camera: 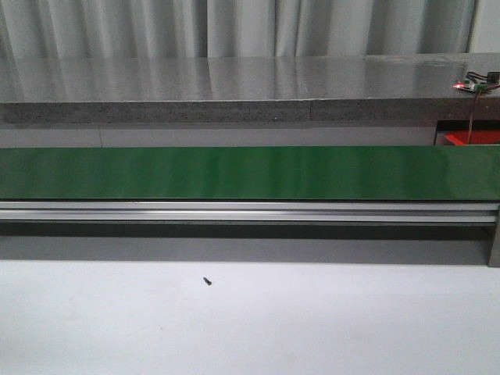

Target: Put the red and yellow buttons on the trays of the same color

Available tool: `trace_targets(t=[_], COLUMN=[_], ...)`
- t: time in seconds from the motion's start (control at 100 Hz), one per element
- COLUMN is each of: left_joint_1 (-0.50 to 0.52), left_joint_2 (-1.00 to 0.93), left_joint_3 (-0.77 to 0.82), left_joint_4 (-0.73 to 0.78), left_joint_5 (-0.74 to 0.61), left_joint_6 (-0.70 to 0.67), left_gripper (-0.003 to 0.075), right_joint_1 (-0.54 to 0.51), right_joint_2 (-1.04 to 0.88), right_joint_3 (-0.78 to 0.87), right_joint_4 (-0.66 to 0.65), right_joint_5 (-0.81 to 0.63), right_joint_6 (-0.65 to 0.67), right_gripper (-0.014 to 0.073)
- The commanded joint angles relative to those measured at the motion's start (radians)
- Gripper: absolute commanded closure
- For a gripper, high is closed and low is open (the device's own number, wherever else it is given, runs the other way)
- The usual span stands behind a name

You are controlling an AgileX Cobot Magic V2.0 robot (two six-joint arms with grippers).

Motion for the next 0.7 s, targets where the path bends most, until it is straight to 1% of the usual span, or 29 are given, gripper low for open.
trace_targets(t=[0.0,0.11,0.17,0.26,0.48,0.57,0.64,0.69], left_joint_1=[0.001,0.031,0.065,0.143,0.365,0.44,0.489,0.518], left_joint_2=[0.014,0.044,0.051,0.055,0.055,0.055,0.057,0.062], left_joint_3=[-0.042,-0.061,-0.067,-0.08,-0.093,-0.093,-0.093,-0.093], left_joint_4=[-0.013,-0.013,-0.013,-0.015,-0.015,0.006,0.032,0.036], left_joint_5=[-0.053,-0.027,-0.018,0.006,0.1,0.125,0.14,0.149], left_joint_6=[-0.008,-0.01,-0.043,-0.072,-0.076,-0.076,-0.076,-0.064], left_gripper=[0.074,0.074,0.074,0.074,0.0739,0.0736,0.0697,0.0621], right_joint_1=[0.001,0.001,0.001,0.001,0.001,0.001,0.001,0.001], right_joint_2=[-0.014,-0.014,-0.014,-0.014,-0.014,-0.014,-0.014,-0.014], right_joint_3=[-0.019,-0.019,-0.019,-0.019,-0.019,-0.019,-0.019,-0.019], right_joint_4=[0.001,0.001,0.001,0.001,0.001,0.001,0.001,0.001], right_joint_5=[-0.081,-0.081,-0.081,-0.081,-0.081,-0.081,-0.081,-0.081], right_joint_6=[-0.003,-0.003,-0.003,-0.003,-0.003,-0.003,-0.003,-0.003], right_gripper=[0.066,0.066,0.066,0.066,0.066,0.066,0.066,0.066])
